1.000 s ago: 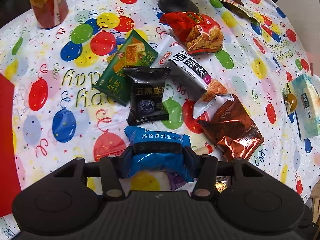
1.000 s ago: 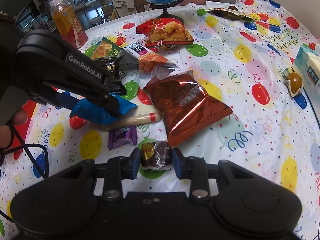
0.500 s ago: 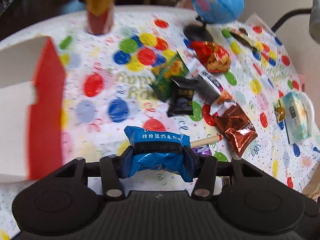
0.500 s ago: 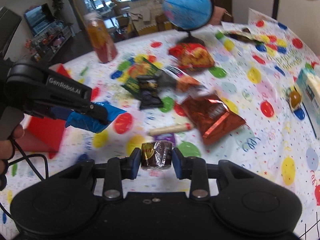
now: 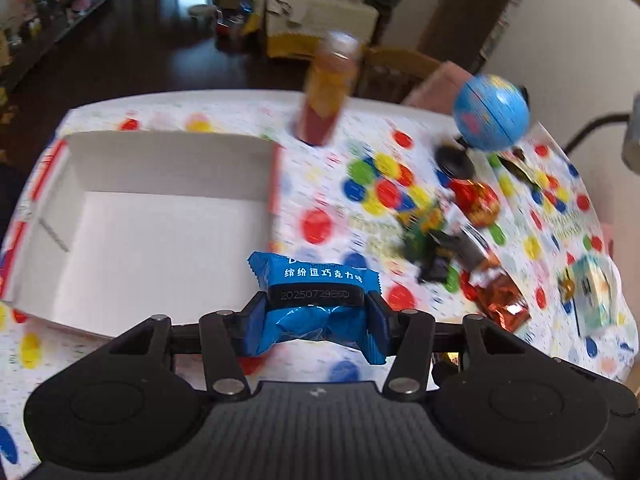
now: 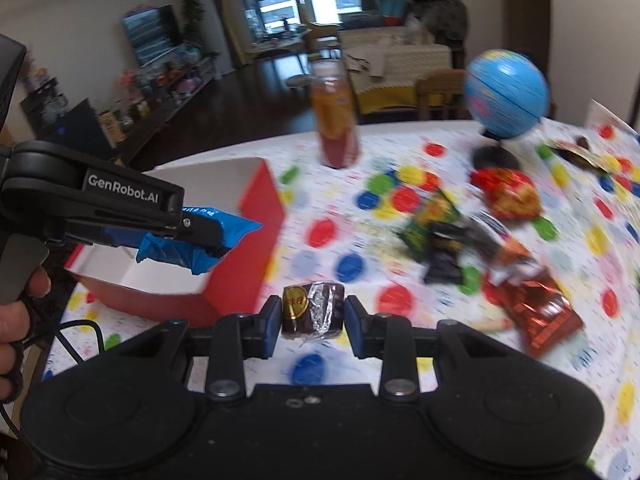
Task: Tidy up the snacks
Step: 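Carry both snacks over the white box and open both tools to drop them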
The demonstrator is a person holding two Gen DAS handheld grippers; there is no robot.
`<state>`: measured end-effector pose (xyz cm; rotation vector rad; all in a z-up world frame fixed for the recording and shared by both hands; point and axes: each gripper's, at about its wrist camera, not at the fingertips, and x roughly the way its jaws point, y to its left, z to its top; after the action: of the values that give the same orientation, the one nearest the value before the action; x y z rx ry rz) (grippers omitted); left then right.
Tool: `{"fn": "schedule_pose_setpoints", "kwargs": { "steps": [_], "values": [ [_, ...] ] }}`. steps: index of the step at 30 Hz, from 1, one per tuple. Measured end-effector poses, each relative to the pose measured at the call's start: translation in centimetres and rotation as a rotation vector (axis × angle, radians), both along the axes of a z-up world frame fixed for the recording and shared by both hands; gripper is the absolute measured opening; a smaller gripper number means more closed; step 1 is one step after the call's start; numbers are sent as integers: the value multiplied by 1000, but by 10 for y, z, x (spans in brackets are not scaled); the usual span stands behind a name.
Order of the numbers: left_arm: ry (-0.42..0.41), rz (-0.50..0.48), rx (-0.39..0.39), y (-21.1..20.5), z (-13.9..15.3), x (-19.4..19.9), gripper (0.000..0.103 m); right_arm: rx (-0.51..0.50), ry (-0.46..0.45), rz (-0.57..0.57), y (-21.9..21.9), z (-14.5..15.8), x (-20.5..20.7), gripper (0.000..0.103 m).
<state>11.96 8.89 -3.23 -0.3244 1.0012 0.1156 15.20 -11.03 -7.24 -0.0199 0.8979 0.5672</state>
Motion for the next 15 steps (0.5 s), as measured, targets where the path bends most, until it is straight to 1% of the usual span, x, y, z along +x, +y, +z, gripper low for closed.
{"fn": "schedule_pose_setpoints", "kwargs": {
  "steps": [8, 15],
  "values": [
    [-11, 95, 35, 68, 4, -21, 51, 0, -22, 91, 73, 6, 0, 32],
    [13, 161, 66, 120, -5, -28, 51, -26, -3, 144, 128, -6, 8, 32]
  ]
}}
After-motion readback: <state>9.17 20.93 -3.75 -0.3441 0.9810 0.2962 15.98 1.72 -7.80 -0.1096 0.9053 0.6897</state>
